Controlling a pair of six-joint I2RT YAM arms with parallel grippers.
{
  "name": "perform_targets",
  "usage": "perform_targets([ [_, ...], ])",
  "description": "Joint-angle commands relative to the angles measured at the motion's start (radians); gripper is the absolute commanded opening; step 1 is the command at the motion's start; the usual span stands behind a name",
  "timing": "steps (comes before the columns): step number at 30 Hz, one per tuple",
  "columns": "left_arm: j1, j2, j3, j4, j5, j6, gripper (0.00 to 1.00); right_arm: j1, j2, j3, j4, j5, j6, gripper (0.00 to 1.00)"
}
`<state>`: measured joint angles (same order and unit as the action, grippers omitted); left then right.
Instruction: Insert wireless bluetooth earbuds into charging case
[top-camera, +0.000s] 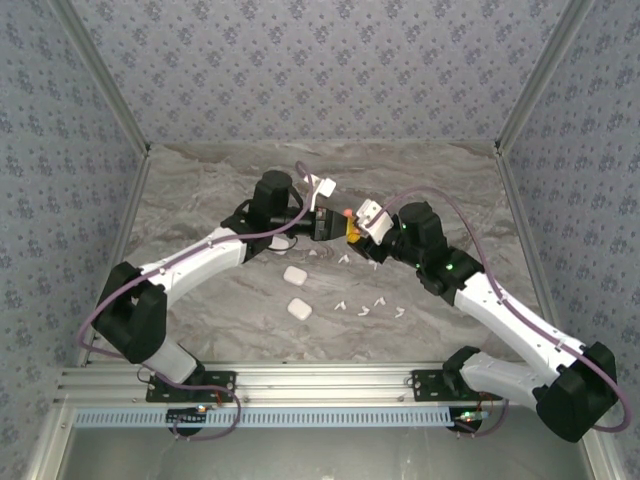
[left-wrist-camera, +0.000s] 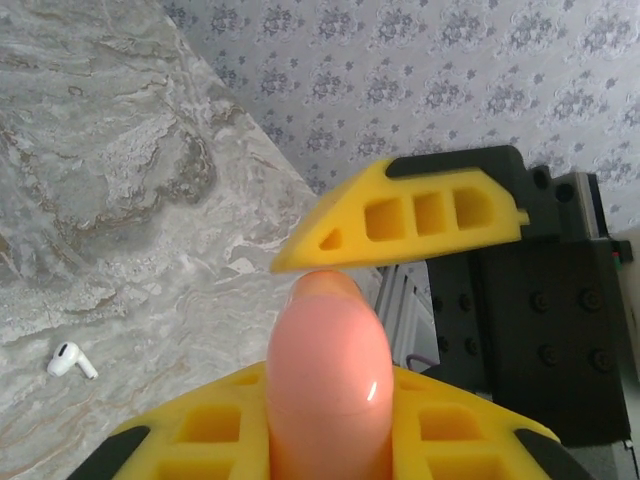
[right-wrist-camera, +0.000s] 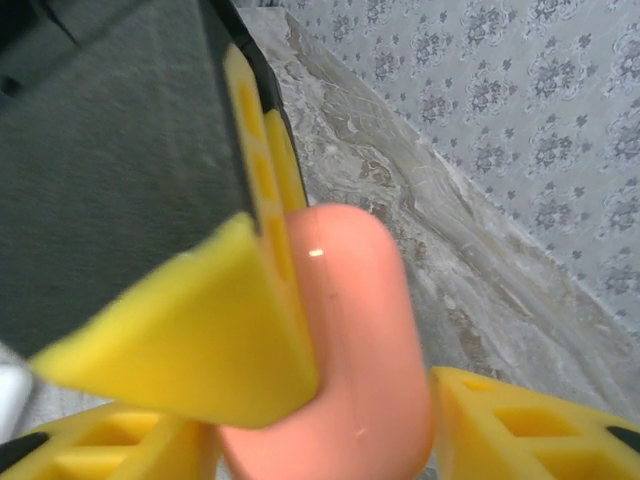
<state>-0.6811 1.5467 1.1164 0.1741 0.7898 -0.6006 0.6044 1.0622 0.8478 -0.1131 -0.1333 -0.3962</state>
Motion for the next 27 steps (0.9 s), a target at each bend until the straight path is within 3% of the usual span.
perform_targets([
  [1, -0.011, -0.018, 0.042, -0.008, 0.040, 0.039, 0.15, -0.040, 0.009, 0.047, -0.028, -0.060, 0.024, 0.67],
  [7, -0.010, -0.061, 0.002, 0.038, -0.050, 0.087, 0.09, -0.150, -0.039, 0.056, -0.129, -0.329, 0.080, 0.93],
  [13, -0.010, -0.149, -0.157, 0.289, -0.196, 0.157, 0.03, -0.333, -0.080, 0.032, -0.058, -0.687, 0.261, 0.97],
  [19, -0.012, -0.196, -0.240, 0.431, -0.227, 0.224, 0.00, -0.357, -0.061, 0.003, 0.115, -0.710, 0.427, 0.96],
  [27, -0.012, -0.218, -0.259, 0.442, -0.220, 0.258, 0.00, -0.317, 0.011, 0.027, 0.176, -0.667, 0.453, 0.88],
])
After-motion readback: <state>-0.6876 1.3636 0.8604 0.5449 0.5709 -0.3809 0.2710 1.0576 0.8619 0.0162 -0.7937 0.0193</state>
